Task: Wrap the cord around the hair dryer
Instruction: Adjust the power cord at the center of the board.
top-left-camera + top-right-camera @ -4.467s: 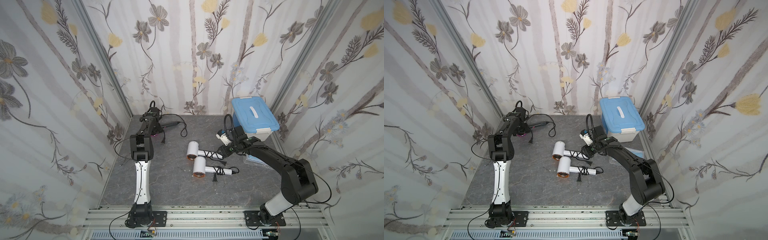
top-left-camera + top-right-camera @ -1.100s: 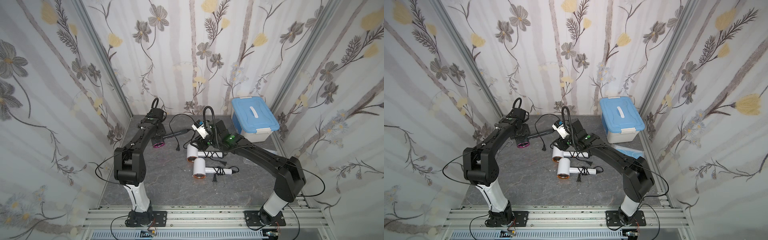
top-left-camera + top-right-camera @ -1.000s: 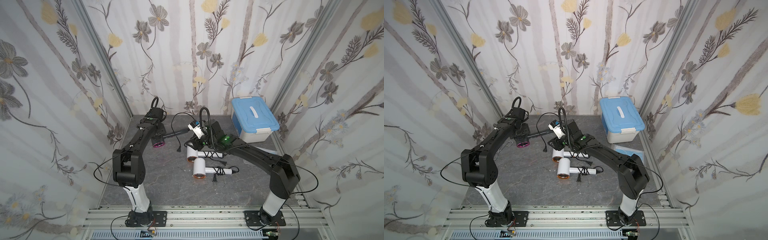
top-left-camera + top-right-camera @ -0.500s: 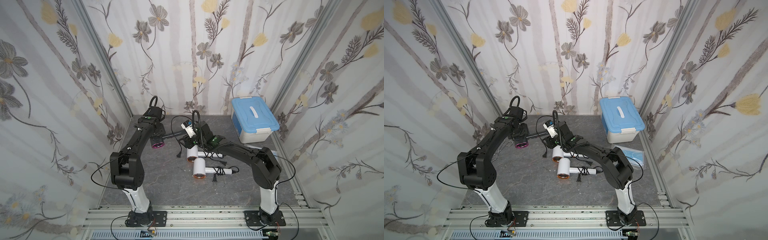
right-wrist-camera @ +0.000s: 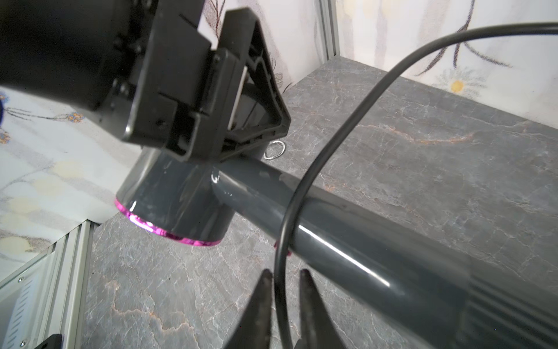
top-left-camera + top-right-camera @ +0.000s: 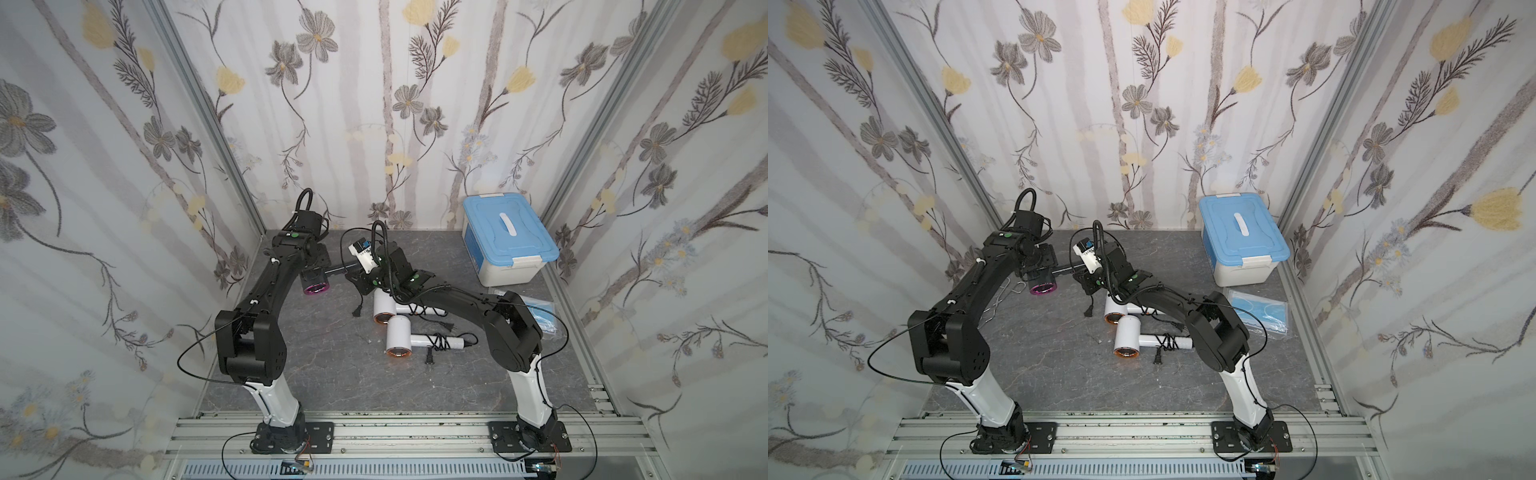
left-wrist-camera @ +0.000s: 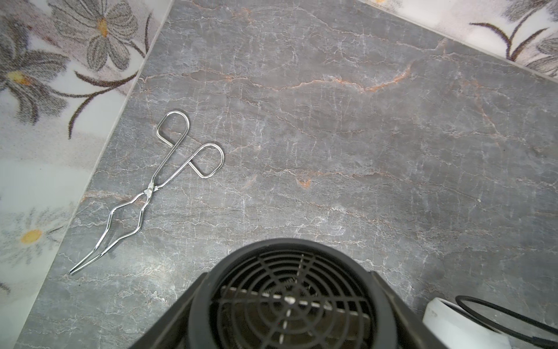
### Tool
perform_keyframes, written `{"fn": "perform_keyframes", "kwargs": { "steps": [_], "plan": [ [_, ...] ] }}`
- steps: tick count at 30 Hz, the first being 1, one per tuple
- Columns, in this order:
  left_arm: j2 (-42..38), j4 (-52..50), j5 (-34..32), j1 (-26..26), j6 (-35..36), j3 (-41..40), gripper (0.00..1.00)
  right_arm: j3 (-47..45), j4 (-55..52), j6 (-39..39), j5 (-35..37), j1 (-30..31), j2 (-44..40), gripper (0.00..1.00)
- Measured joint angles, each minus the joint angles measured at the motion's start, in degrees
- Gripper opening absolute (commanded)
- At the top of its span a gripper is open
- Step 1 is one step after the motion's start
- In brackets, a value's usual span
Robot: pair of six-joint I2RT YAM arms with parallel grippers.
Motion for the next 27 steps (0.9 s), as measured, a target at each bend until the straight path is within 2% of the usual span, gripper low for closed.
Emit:
{"fn": "perform_keyframes", "kwargs": {
  "steps": [5,8,14,20,27],
  "plan": [
    [-1.77,1.05,1.42,1.25,-0.94,-1.31,0.00,-0.11,-1.60,-1.11,0.94,0.00,-2.05,0.00],
    [-3.04,1.64,1.70,2.10,-1.62,-2.32,0.00,-1.49,-3.19,-2.89,2.05,0.00,-6.43,0.00],
    [-5.07,3.87,1.40,4.00,-2.80,-3.06,0.00,-7.89,-5.49,-7.02,3.37,-1.01,-21.33,0.00],
    [-6.19,6.23,0.66,6.03,-3.45,-3.34,0.00,-20.13,-9.31,-8.48,6.36,-8.28,-36.70,0.00],
    [-6.21,7.69,0.04,7.98,-3.45,-2.82,0.00,-35.76,-15.98,-5.27,15.41,-20.55,-53.51,0.00]
  ]
}}
